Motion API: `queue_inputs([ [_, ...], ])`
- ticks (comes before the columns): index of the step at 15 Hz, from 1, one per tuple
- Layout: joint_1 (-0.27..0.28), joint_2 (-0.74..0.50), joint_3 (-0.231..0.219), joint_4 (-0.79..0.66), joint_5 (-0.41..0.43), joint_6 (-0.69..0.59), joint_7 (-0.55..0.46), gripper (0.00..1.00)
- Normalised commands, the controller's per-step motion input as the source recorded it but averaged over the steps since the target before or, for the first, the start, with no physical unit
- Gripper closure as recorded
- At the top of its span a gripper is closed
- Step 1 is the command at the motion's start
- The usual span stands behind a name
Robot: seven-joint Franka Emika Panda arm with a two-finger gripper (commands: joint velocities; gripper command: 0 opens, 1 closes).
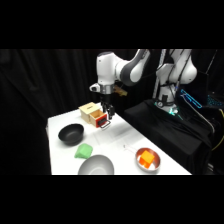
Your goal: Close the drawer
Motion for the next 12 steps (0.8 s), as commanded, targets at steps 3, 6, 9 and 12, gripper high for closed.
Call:
queue_inputs([
  [3,-0.038,0.15,-0.028,-0.09,-0.100,0.41,0.03,0.00],
  [6,-0.041,0.18,-0.058,-0.05,-0.152,0.37,0.05,0.00],
  [9,-0.049,0.16,-0.092,-0.02,-0.197,0.32,0.05,0.00],
  [12,-0.047,0.14,-0.082,-0.01,-0.162,0.28,0.03,0.00],
])
